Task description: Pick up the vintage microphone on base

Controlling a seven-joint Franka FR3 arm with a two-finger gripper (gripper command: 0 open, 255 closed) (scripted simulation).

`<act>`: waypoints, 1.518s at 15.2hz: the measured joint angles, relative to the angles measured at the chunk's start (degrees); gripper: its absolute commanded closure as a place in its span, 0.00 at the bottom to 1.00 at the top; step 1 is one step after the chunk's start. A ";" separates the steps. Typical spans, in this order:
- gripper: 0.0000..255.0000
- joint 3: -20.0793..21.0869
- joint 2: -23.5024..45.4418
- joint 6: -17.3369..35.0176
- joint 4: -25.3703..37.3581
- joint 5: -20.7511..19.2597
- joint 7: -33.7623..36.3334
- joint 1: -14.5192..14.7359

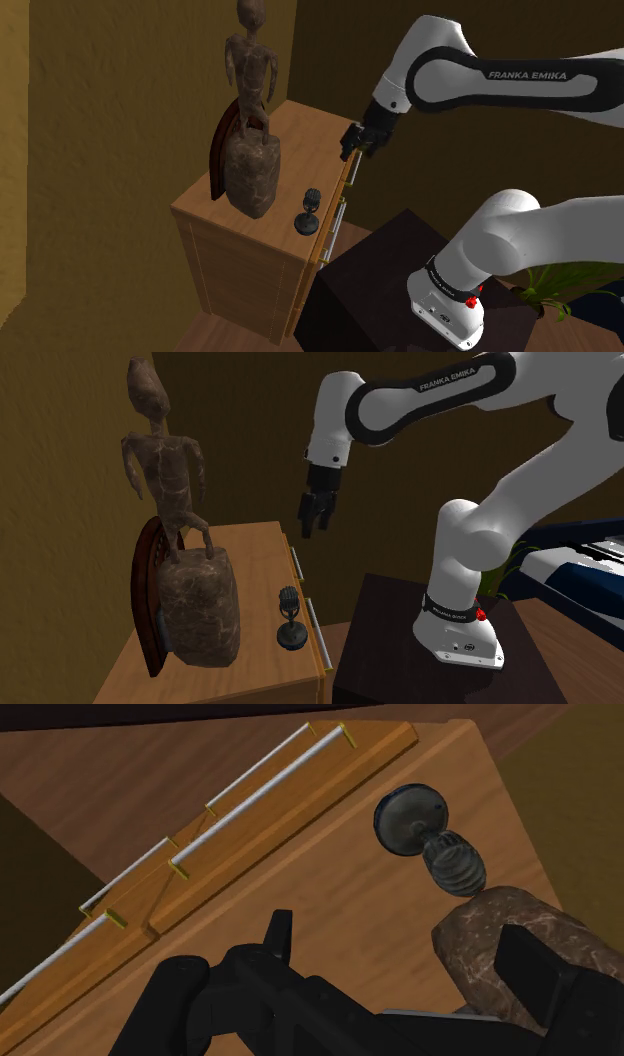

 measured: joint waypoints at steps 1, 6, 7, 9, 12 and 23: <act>0.00 1.01 0.74 2.43 -1.15 0.84 0.87 0.40; 0.00 7.22 7.25 14.15 -3.63 5.02 6.39 2.61; 0.00 8.39 9.22 16.88 -3.89 5.67 7.27 2.84; 0.00 11.02 12.82 22.02 -4.23 6.87 9.58 3.40; 0.00 12.62 15.82 25.92 -4.42 7.53 10.80 3.61; 1.00 13.58 20.29 32.47 -6.35 8.63 10.14 3.91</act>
